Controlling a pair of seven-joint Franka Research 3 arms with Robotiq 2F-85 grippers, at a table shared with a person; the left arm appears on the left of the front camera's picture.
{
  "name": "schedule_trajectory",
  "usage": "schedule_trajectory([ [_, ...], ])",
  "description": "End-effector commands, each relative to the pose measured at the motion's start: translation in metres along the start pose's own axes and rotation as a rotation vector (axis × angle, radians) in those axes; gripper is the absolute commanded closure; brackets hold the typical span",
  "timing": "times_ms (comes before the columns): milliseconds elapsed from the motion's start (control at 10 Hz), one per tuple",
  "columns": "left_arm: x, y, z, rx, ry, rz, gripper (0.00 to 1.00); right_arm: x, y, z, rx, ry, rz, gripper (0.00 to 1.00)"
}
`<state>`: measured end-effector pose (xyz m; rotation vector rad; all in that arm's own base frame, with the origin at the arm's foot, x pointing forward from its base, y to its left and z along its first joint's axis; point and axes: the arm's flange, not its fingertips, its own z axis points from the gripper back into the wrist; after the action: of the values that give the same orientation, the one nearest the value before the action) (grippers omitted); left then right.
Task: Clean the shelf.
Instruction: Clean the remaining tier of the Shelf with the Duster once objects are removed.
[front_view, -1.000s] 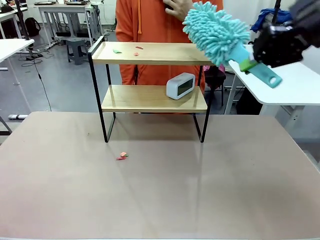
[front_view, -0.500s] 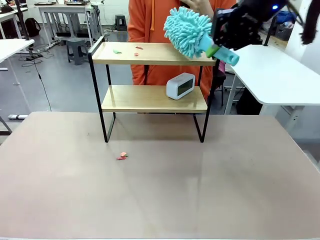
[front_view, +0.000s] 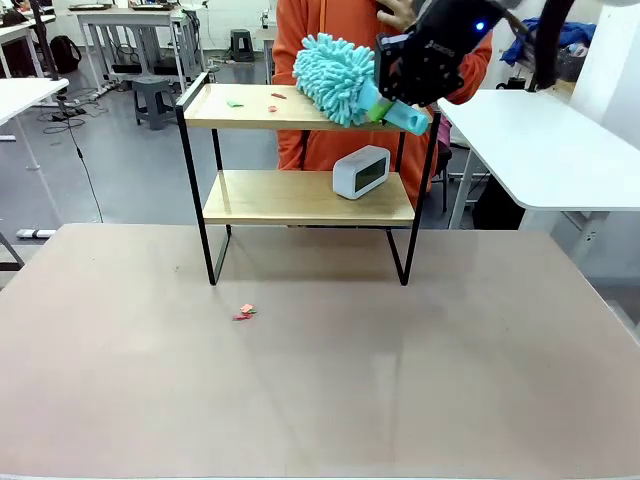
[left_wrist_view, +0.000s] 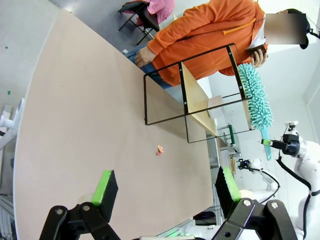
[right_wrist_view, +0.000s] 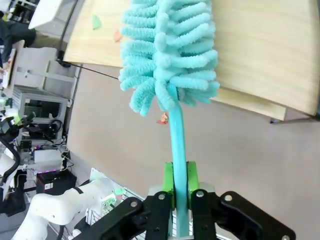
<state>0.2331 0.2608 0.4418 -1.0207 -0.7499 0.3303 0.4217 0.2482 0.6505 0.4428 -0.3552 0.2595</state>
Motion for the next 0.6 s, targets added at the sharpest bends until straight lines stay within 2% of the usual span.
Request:
schedule_trajectory([
  [0,-0.0012,-0.0008,-0.0012,-0.017,-0.011,-0.019,0.00,0.0078,0.0044,0.0018,0.087,0.042,0.085,0.88],
  [500,-0.0012,-0.0008,-0.0012,-0.017,-0.011,-0.019,0.00,0.0097,-0.0012,0.0099,0.226,0.223,0.354,0.88],
])
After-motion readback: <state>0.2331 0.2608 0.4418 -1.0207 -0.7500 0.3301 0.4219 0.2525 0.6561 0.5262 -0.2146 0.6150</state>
